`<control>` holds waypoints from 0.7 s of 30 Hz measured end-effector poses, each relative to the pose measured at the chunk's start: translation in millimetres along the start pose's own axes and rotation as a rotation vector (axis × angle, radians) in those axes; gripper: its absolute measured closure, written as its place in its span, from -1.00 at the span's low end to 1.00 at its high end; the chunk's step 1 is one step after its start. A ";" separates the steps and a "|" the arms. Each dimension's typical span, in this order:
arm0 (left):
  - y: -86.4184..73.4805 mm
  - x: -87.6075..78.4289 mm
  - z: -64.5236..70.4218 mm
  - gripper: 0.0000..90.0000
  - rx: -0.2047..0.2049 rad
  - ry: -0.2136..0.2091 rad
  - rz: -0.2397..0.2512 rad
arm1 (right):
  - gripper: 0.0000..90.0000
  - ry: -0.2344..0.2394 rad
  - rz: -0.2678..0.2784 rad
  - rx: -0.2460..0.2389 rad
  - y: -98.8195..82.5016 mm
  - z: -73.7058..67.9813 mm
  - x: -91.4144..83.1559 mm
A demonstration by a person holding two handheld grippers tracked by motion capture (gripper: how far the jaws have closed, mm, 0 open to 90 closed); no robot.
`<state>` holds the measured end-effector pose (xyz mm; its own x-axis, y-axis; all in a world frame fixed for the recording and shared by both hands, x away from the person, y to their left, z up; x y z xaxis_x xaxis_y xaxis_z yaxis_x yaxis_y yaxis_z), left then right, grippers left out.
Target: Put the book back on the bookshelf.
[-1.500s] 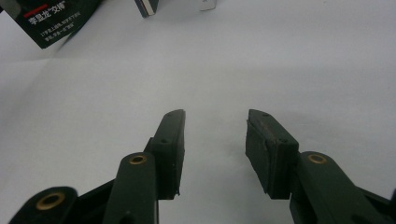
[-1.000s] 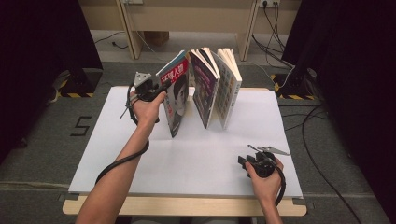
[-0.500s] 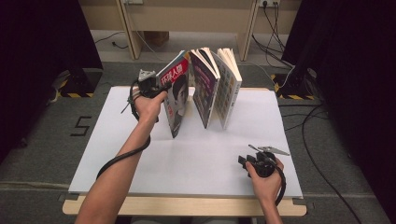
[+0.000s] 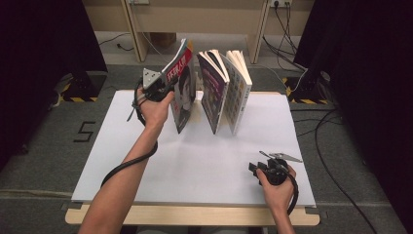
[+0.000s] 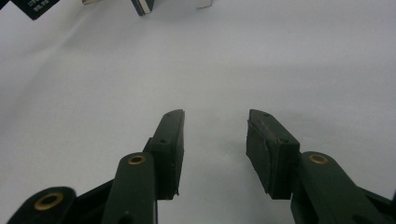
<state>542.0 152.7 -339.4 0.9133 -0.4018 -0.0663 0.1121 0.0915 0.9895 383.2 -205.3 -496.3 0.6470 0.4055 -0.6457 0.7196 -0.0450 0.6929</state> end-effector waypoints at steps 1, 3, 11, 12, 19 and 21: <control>-4.0 0.8 -0.9 0.92 0.006 0.006 -0.001 | 0.27 -0.001 -0.001 0.001 -0.1 0.0 -0.1; -13.9 2.0 -2.8 0.91 0.015 0.016 -0.020 | 0.27 0.000 -0.001 -0.001 -0.2 0.0 -0.2; -26.1 -5.7 -6.5 0.89 0.006 0.029 -0.028 | 0.27 0.003 0.002 -0.010 -0.1 -0.1 0.7; -25.1 -5.5 -6.2 0.87 -0.001 0.020 -0.036 | 0.27 0.001 0.003 -0.013 0.1 -0.3 0.5; -15.3 -6.2 -10.4 0.71 -0.079 -0.004 -0.068 | 0.27 0.000 0.002 -0.012 -0.3 -0.7 0.8; -13.8 -5.1 -12.8 0.70 -0.097 -0.006 -0.081 | 0.27 0.004 0.001 -0.003 -0.4 -2.1 0.8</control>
<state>540.8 165.1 -354.4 0.8976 -0.4166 -0.1443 0.2230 0.1466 0.9637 382.8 -202.9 -496.4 0.6467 0.4088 -0.6440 0.7184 -0.0424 0.6944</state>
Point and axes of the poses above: each handheld gripper's, and its own axes: x roughly forward along the jaws, y roughly out of its top, z roughly to its right, the point moved 3 cm from there along x, roughly forward along the jaws
